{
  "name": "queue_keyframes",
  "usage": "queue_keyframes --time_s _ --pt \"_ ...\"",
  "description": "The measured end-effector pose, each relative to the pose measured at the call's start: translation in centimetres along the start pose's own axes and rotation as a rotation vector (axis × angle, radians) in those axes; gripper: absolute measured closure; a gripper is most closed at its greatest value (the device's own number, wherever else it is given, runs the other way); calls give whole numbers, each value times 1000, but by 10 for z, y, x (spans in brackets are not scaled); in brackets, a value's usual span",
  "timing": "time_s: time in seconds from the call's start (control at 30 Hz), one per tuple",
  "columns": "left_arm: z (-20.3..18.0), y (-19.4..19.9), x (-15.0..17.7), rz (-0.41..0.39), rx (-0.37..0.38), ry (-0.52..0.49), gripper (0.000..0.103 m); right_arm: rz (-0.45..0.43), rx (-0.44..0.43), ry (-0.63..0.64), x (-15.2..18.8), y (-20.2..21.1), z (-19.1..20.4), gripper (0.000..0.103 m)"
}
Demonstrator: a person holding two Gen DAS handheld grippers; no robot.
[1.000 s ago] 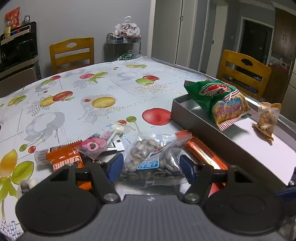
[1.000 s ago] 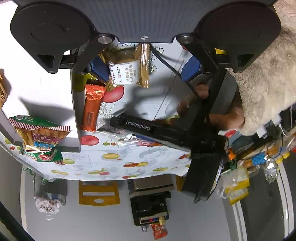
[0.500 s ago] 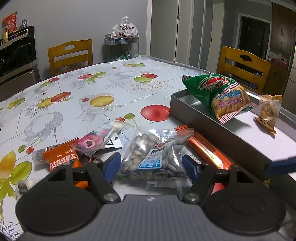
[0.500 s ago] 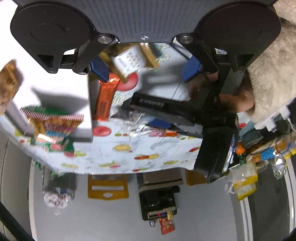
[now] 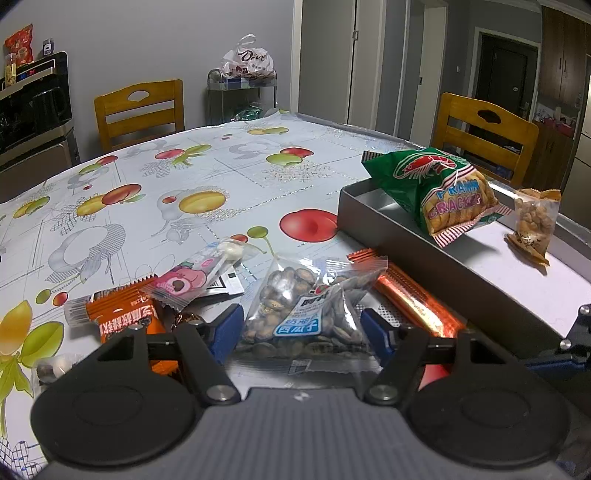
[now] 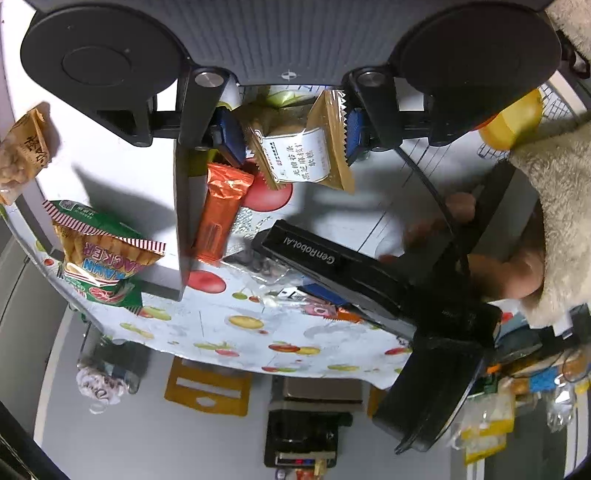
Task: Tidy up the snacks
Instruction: 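Grasp the clear sunflower-seed bag with the left tool while the right tool grasps the gold-wrapped bar, then lift both held snacks and carry them toward the grey tray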
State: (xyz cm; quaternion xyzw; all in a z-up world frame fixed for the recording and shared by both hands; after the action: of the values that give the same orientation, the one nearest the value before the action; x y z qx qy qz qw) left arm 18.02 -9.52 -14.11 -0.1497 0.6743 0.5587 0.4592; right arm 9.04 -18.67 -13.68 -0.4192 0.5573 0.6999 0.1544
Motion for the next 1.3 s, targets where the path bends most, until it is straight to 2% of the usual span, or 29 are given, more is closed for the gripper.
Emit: queue_keyframes --time_s 0.03,0.1,0.47,0.6,0.7,0.93,1.1,1.3 --pt "0 0 0 -2 -1 -1 35 -11 -5 -12 -2 1 -1 58" --pt "0 1 -1 -7 -2 -1 36 -19 -19 -31 -4 3 -3 61" --pt "1 19 -3 -19 -27 7 49 -47 -61 -50 -3 11 -1 64" --pt "9 34 -5 -44 -37 52 64 -74 -78 -53 -5 19 -1 64" --pt "11 39 -1 -43 -40 50 72 -77 -85 -58 -5 20 -3 65" --pt "6 35 -1 -38 -84 8 73 -73 -104 -69 -1 23 -2 65" --pt "7 47 -7 -87 -121 -3 81 -93 -105 -79 -2 30 -5 65" --pt "9 61 -14 -116 -136 -4 84 -118 -110 -74 -7 36 -6 65"
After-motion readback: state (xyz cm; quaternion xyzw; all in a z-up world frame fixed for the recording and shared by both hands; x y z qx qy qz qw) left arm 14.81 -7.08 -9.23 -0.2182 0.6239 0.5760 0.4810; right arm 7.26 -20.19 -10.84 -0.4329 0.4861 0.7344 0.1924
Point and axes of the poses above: each gripper's, at about its wrist camera, not at the fingertips, and y roughly against the way its jaws point, z to its left, x to its underside, the point moved 9 cm from there along -y, roughly the way its jaws point, and after that the axes turned 6 degrees about -y, right-handed, at the moved point
